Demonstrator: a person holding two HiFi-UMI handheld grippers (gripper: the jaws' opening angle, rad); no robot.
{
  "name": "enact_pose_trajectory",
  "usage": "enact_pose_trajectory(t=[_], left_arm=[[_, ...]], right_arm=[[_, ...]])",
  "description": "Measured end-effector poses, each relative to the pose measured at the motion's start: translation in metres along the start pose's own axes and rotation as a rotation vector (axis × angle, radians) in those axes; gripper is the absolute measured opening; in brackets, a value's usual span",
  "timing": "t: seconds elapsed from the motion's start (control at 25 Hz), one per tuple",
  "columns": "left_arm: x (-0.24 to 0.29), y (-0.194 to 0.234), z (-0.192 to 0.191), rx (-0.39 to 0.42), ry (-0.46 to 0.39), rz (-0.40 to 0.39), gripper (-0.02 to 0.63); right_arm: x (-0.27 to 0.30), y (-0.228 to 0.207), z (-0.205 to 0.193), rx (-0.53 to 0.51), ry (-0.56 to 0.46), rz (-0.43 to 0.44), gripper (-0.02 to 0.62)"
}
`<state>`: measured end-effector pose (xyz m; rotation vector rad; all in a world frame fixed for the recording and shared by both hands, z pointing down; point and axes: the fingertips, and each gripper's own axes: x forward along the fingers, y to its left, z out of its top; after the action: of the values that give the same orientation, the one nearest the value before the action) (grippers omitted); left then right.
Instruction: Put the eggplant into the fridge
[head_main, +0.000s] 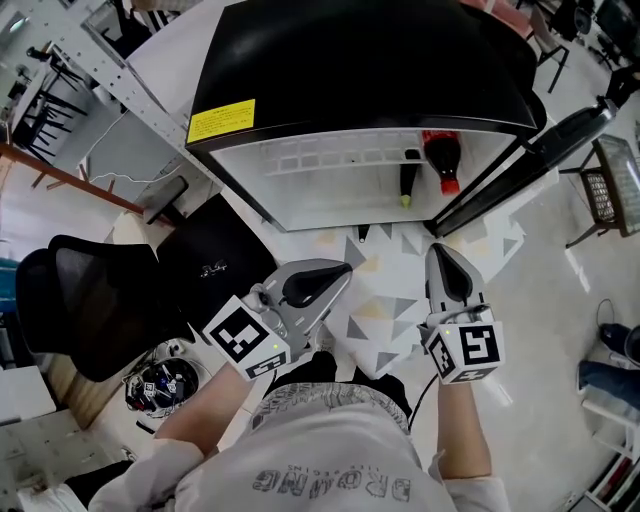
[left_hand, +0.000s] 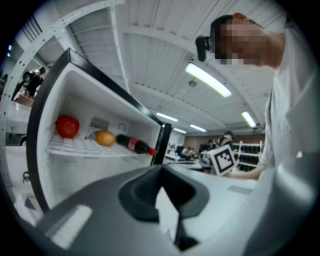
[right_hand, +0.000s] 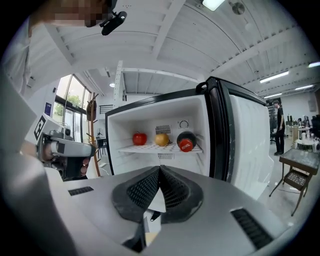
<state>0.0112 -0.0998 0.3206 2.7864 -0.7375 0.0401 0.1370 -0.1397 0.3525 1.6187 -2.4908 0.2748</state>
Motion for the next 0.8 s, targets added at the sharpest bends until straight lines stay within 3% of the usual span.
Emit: enact_pose_trajectory(t=[0.8], left_arm=[[0.003,-0.009,0.002,0.005,-0.008,-0.003,0.006]], right_arm=[[-0.029,0.011,0.012,-0.017,-0.009,0.038,0.003]])
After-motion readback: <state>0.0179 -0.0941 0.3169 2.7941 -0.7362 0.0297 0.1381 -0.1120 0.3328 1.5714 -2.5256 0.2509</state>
